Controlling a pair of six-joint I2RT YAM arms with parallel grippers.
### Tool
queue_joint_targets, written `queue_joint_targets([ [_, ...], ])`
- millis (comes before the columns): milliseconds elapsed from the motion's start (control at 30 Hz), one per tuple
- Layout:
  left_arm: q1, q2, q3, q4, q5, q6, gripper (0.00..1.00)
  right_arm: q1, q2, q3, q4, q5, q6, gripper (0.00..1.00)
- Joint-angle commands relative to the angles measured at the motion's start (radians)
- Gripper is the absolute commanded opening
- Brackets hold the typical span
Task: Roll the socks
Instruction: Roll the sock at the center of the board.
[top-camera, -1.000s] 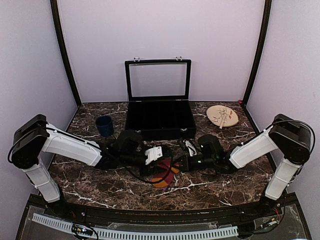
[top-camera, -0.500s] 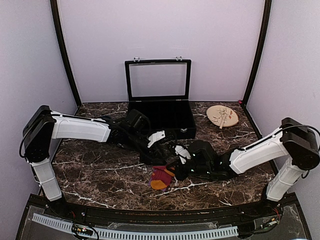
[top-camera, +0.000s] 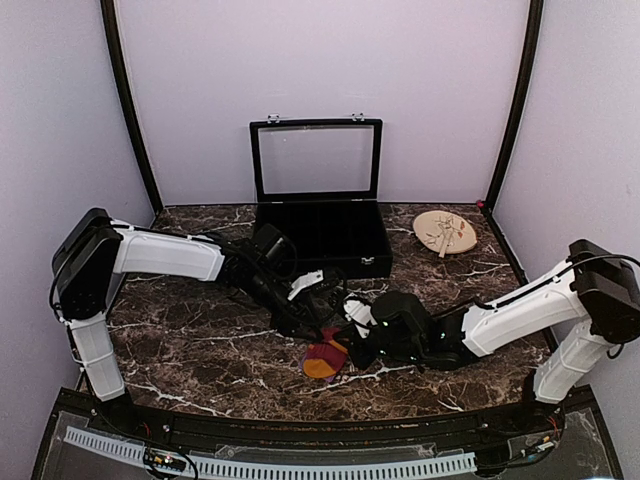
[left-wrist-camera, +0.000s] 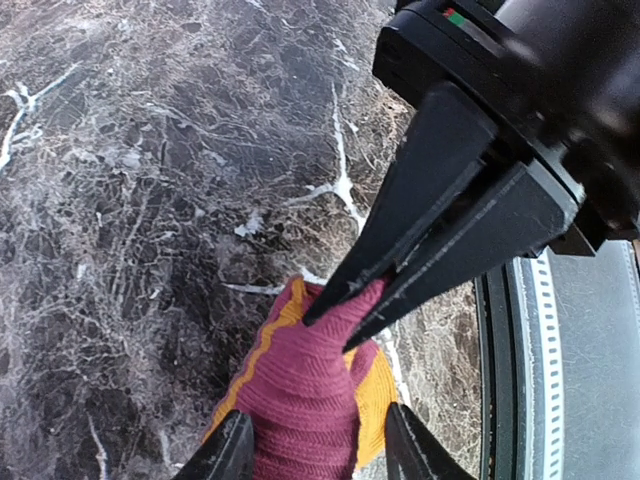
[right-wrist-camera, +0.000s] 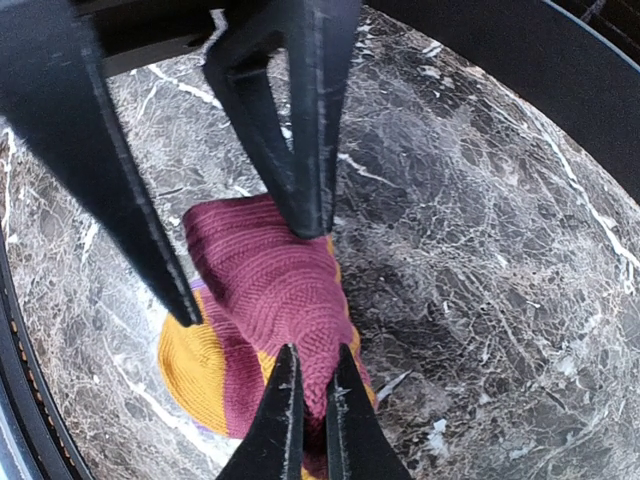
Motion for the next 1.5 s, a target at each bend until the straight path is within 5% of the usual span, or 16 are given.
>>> queue_joint_targets([
  [0,0.009,0.026,0.041,-0.052,0.046,0.018,0.47,0.027,-0.015,0.001,0.036,0.036,-0.033,0.0],
  [600,0.014,0.098,0.08,-0.099,0.111,0.056,0.45,0.041,-0.028,-0.013,0.046,0.054,-0.043,0.0],
  [800,0.014,0.128,0.111,-0.12,0.125,0.066,0.33,0.043,-0.029,-0.015,0.048,0.051,-0.043,0.0],
  [1000,0.017,0.147,0.125,-0.123,0.125,0.073,0.01,0.044,-0.024,-0.017,0.045,0.058,-0.039,0.0],
  [1233,0.017,0.115,0.085,-0.056,0.05,0.083,0.0,0.043,-0.034,-0.019,0.027,0.077,-0.023,0.0],
  [1467,0.011,0.014,-0.072,0.186,-0.102,0.044,0.0,0.032,-0.04,-0.019,0.001,0.062,0.048,0.4],
])
